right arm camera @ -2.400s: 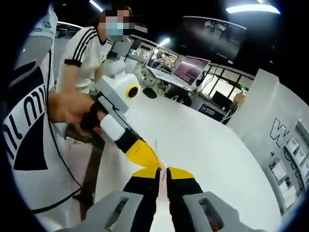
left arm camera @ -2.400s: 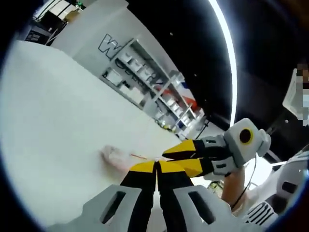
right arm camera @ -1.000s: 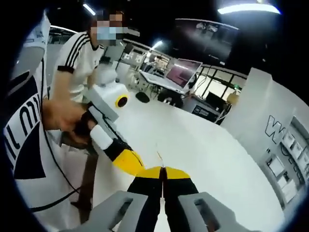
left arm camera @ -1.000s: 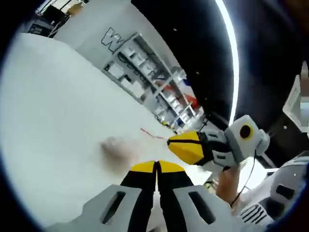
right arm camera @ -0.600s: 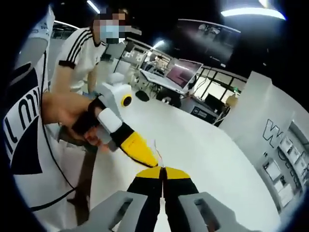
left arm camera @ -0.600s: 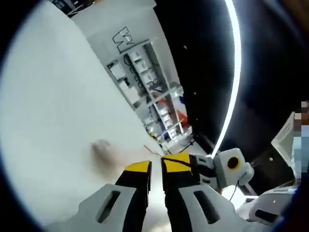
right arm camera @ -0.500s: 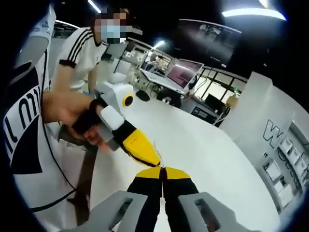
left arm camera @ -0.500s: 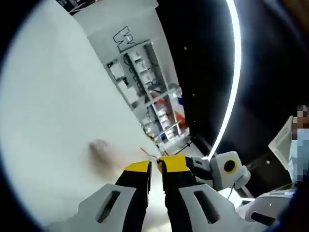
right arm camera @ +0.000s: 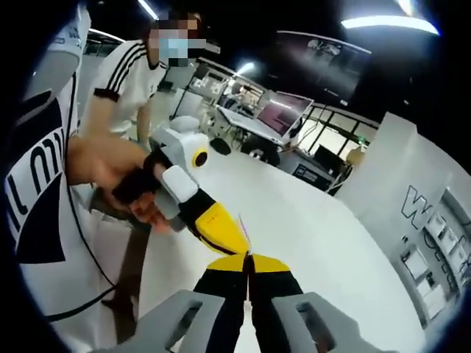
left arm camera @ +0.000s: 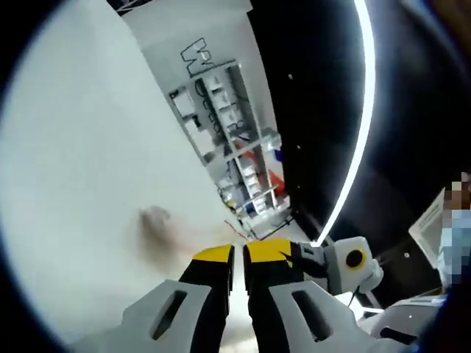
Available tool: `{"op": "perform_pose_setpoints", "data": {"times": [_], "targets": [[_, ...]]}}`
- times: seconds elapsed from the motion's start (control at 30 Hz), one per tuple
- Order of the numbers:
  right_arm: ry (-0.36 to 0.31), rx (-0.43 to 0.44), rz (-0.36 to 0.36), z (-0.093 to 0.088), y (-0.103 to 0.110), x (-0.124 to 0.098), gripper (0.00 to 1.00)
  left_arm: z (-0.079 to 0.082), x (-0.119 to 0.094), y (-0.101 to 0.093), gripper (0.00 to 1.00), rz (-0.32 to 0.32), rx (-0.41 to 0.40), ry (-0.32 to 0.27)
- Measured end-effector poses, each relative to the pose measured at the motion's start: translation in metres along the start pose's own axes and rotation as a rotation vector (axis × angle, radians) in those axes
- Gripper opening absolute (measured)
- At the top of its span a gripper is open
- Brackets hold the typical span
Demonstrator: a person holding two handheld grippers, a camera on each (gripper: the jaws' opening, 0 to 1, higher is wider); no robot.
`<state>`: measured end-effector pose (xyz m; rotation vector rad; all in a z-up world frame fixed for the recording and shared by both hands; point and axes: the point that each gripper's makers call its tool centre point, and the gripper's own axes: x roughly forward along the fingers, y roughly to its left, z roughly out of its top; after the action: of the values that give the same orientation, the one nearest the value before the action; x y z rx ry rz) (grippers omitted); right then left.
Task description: Open the resealable bag by pulling the two sides of the seal apart until the entire bag opening is separated and visibly accessible.
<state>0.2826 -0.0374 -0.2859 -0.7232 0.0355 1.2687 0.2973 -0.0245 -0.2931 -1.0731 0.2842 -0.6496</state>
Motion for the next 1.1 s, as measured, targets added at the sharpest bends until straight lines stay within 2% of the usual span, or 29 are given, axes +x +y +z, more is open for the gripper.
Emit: {"op": "perform_pose_setpoints", "data": {"times": [0.1,0.2,0.37,0.57,0.63,0.8,0.87,1.0,1.1], "targets": [[0.007,0.009,0.010,-0.003,-0.001,-0.001,0.00,-0.003,-0.002,-0.002,0.02,0.001,0.024,0.020],[0.011,0.083,0.061,-0.005,0.003,-0.001,0.00,-0.005,-0.004,-0.001,0.02,0.009,0.055,0.032],[0.010,0.137,0.118,-0.008,0.002,0.000,0.00,-0.006,-0.008,0.001,0.01,0.027,0.106,0.043],[-0.002,0.234,0.220,-0.008,0.005,0.002,0.00,-0.004,-0.013,0.004,0.01,0.049,0.154,0.049],[-0.001,0.259,0.255,-0.007,0.005,0.003,0.00,-0.002,-0.007,0.017,0.01,0.051,0.162,0.051],[0.024,0.290,0.317,-0.012,0.009,0.006,0.00,-0.002,-0.006,0.021,0.01,0.053,0.183,0.058],[0.026,0.308,0.336,-0.013,0.010,0.007,0.00,-0.003,-0.007,0.024,0.01,0.066,0.216,0.068],[0.040,0.333,0.346,-0.012,0.013,0.007,0.00,-0.002,-0.008,0.026,0.01,0.084,0.254,0.084],[0.050,0.315,0.306,-0.012,0.013,0.008,0.00,-0.001,-0.008,0.028,0.01,0.109,0.292,0.098]]}}
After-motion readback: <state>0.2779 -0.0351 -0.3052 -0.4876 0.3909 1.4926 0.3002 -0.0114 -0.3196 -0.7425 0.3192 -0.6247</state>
